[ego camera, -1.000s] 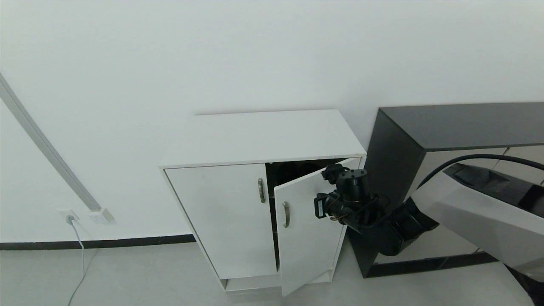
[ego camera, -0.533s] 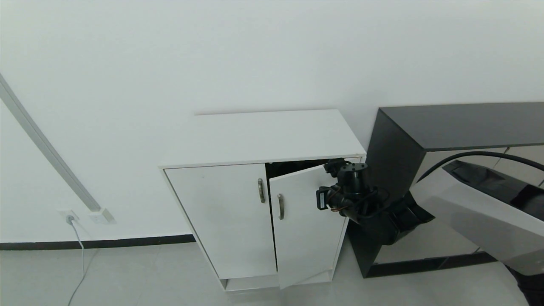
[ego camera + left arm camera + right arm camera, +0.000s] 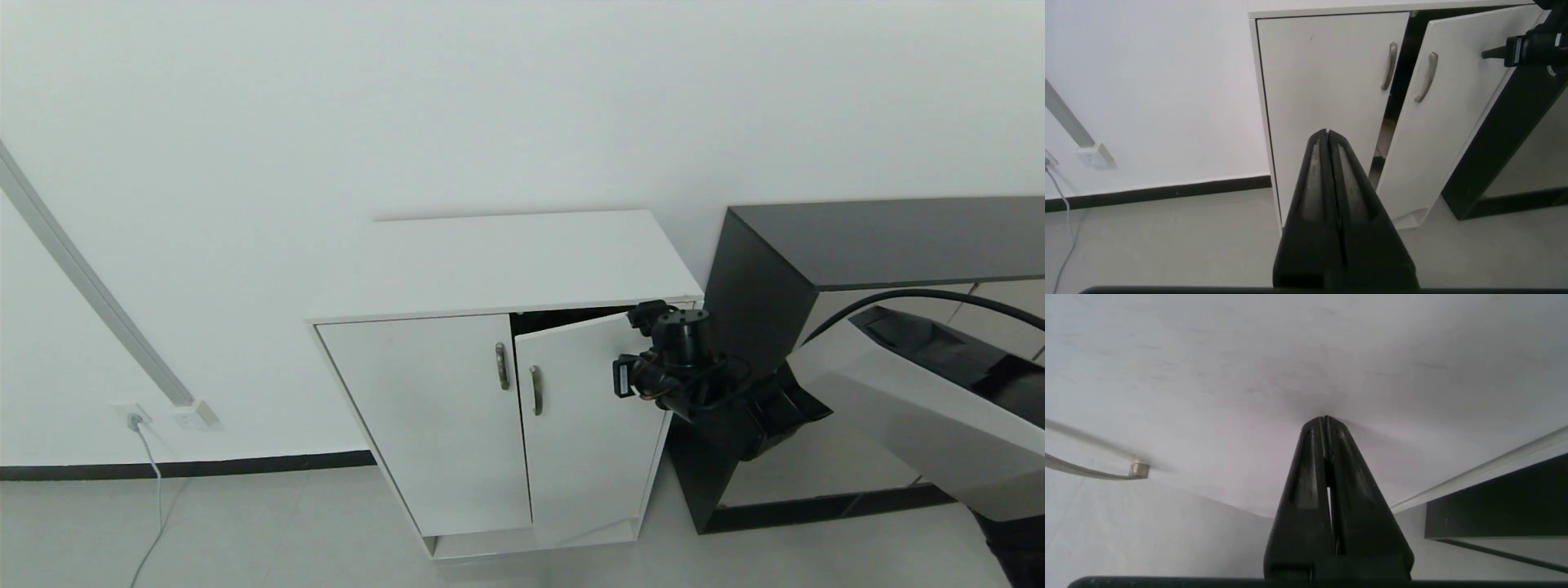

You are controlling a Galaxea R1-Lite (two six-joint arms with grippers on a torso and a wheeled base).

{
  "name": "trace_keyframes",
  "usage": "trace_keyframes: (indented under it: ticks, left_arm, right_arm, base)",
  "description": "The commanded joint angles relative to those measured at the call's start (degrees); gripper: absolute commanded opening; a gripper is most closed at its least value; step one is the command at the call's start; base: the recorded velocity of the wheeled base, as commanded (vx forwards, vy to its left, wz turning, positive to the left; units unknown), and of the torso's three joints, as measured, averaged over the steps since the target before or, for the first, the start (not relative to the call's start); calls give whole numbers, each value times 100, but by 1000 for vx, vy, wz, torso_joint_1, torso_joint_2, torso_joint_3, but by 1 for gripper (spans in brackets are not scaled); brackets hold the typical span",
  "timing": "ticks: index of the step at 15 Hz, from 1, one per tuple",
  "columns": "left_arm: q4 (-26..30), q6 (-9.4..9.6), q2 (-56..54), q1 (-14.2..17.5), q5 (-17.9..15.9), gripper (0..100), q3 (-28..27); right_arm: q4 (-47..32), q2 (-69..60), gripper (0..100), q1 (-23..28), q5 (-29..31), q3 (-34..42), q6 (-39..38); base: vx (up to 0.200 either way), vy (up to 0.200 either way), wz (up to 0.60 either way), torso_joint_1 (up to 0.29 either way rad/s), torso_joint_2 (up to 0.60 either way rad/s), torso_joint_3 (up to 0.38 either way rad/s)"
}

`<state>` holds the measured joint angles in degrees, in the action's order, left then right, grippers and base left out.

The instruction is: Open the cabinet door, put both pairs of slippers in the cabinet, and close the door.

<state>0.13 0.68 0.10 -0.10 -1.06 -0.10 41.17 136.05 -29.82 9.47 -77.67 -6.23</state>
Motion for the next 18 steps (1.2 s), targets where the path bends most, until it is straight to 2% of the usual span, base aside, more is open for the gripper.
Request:
trace_keyframes:
  ticks: [1,18]
  left_arm:
    - [4,2,-1,1,9,0,1]
    - [-5,2,-1,1,1,0,1]
  right_arm:
    - [-3,27,0,29,2,-82,-1]
    - [-329,440,0,99,11,-891,43]
  base:
    - [0,0,0,0,0,0]
    - [0,0,0,0,0,0]
